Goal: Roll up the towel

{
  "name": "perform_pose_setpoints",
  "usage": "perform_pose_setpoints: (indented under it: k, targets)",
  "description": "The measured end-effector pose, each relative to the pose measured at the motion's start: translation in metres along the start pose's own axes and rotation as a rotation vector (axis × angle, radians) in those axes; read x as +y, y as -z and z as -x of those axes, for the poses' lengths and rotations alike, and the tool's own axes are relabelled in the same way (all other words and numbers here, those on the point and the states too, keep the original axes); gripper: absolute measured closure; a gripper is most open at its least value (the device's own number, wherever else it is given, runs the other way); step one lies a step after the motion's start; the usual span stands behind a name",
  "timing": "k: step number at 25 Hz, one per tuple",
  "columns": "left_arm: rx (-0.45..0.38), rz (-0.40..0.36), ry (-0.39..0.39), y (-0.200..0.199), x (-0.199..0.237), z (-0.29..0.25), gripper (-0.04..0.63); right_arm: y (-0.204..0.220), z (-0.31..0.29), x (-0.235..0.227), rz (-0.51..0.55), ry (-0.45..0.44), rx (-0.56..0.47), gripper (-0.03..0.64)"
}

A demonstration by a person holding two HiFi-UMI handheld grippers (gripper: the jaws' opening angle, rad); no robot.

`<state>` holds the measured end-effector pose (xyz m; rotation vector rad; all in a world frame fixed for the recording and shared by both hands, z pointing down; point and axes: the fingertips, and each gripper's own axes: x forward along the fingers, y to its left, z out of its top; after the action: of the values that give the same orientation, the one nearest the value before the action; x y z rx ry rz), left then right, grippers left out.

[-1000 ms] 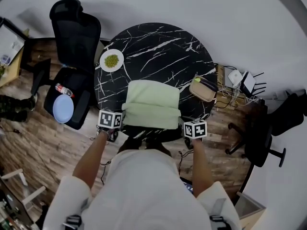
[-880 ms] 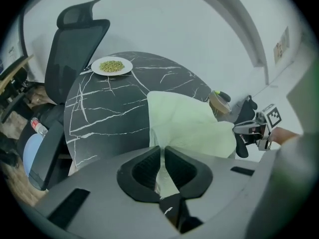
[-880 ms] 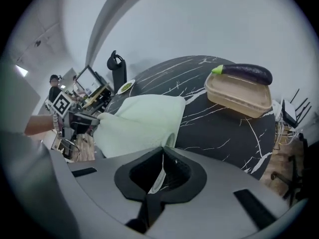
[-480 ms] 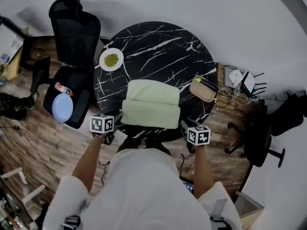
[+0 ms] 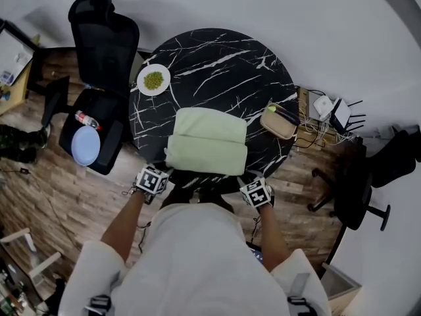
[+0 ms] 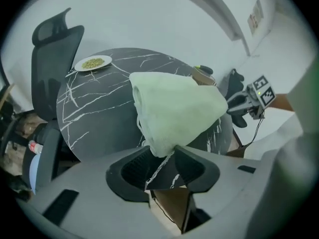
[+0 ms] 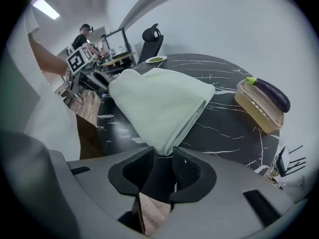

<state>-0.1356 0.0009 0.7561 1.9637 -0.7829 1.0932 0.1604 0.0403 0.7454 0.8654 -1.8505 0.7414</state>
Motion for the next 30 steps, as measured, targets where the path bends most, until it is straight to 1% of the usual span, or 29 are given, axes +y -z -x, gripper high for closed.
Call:
perform_pose_setpoints:
  k: [2,4,5,7,10,13,16,17,19,21,24,27,30]
  targets:
    - [0.005,-0.028,-0.025,0.000,0.001,-0.004,0.474,-0.003,-0.002,-0.002,-0.003,0.022,-0.012,0.514]
    - [-0.002,-0.035,-0.044,0.000,0.003,-0.006,0.526,-0.006,-0.002,-0.002,-0.010,0.017,-0.029,0.573]
    - [-0.005,-0.036,-0.049,0.001,0.004,-0.006,0.542,-0.006,-0.001,-0.001,-0.011,0.010,-0.030,0.584]
    - [-0.016,-0.038,-0.038,0.003,0.001,-0.004,0.557,-0.004,0.003,0.002,-0.015,-0.002,-0.029,0.592]
    - [-0.010,-0.047,0.011,0.009,-0.014,0.005,0.560,0.005,0.016,0.010,-0.030,-0.032,-0.039,0.595]
    - [0.028,-0.043,0.068,0.032,-0.032,0.023,0.560,0.023,0.035,0.034,-0.028,-0.120,0.018,0.595]
    - [0.062,-0.042,0.125,0.051,-0.050,0.051,0.560,0.040,0.061,0.058,-0.060,-0.233,0.076,0.595]
    - [0.069,-0.044,0.137,0.055,-0.055,0.060,0.560,0.041,0.070,0.064,-0.082,-0.266,0.077,0.595]
    - [0.066,-0.046,0.147,0.056,-0.060,0.075,0.560,0.035,0.088,0.069,-0.141,-0.306,0.040,0.595]
    - [0.037,-0.041,0.140,0.044,-0.058,0.081,0.560,0.019,0.098,0.061,-0.219,-0.302,-0.029,0.595]
    - [-0.023,-0.022,0.110,0.010,-0.047,0.077,0.560,-0.007,0.096,0.034,-0.318,-0.256,-0.118,0.595]
    - [-0.044,-0.012,0.069,-0.025,-0.030,0.062,0.560,-0.026,0.080,0.007,-0.365,-0.210,-0.142,0.594]
    - [-0.033,0.007,0.038,-0.053,-0.011,0.040,0.560,-0.038,0.056,-0.014,-0.396,-0.175,-0.134,0.594]
